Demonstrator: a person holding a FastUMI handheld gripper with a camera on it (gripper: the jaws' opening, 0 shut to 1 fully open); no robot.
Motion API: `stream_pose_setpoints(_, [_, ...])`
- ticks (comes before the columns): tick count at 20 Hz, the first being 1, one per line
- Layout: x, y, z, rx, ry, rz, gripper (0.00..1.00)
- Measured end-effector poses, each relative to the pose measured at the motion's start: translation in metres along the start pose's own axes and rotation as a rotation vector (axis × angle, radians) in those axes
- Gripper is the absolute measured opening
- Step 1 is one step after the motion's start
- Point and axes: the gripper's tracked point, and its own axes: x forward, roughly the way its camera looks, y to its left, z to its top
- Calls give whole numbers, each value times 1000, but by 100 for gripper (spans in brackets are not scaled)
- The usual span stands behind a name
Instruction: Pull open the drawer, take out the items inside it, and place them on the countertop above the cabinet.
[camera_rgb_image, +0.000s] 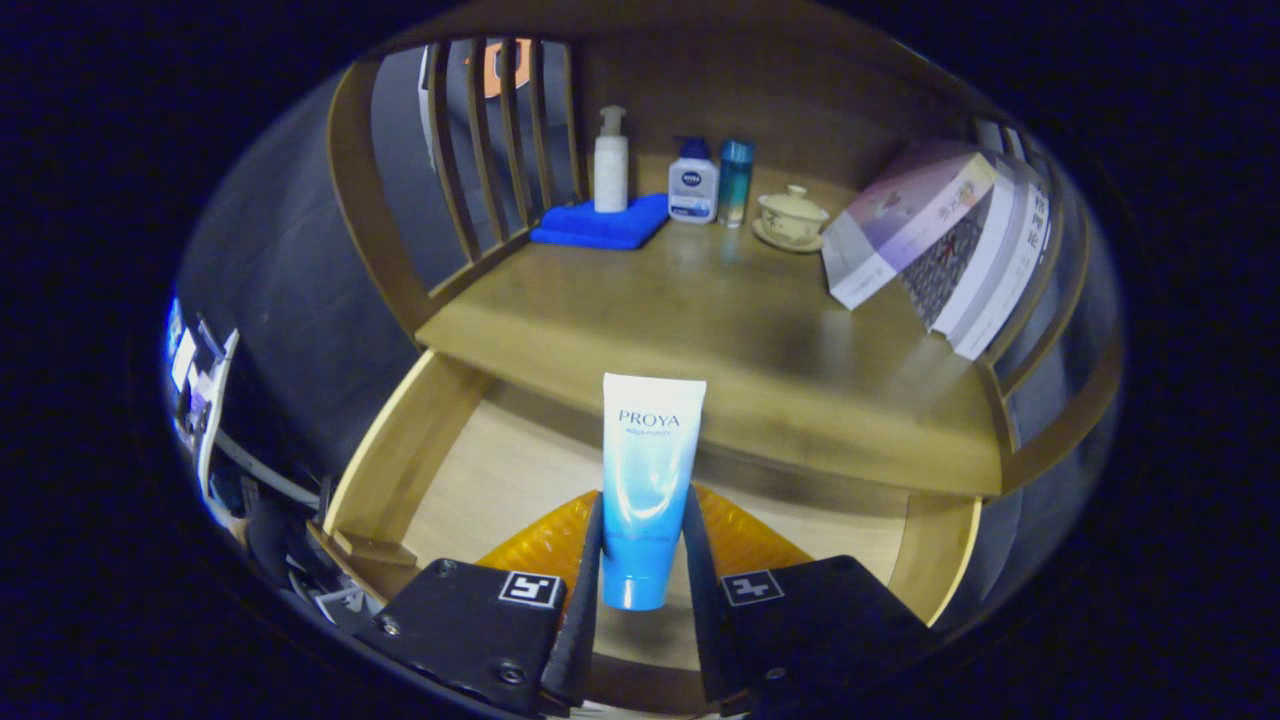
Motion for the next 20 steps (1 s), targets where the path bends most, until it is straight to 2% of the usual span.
stream_pose_setpoints(4, [10,-8,31,15,-29,-25,45])
stream_pose_setpoints(7, [23,-26,53,16,-37,-75,45])
stream_pose_setpoints(10, [37,-32,71,55,-40,-71,45])
stream_pose_setpoints(20, [79,-46,96,68,-47,-147,45])
